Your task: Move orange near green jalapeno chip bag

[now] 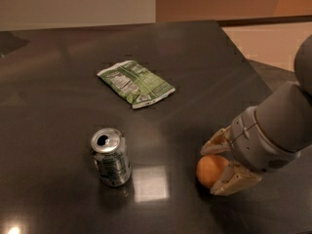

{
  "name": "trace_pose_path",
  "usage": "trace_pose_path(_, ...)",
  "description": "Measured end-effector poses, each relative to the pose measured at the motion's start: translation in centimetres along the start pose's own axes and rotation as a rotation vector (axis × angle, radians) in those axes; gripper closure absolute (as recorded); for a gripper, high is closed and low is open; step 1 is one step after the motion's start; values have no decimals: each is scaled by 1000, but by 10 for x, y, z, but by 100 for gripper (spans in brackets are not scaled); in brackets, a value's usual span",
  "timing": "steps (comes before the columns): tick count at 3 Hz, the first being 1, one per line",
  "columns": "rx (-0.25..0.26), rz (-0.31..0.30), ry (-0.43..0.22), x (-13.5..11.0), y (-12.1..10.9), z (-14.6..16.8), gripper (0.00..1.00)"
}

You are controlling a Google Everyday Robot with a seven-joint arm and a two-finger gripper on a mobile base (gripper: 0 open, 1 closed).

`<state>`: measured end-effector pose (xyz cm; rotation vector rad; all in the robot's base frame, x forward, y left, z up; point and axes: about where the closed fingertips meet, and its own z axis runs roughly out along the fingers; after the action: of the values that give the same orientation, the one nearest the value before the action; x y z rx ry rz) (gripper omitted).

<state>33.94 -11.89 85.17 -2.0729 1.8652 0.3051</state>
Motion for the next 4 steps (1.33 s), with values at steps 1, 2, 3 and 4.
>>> trace_pose_path(1, 27, 15, 9, -2, -16, -11, 87)
trace_pose_path(2, 53, 59, 17, -7, -52, -27, 100)
trace_pose_path(3, 104, 103, 7, -21, -105, -43, 100)
trace_pose_path(4, 139, 139, -5, -30, -156, -46, 100)
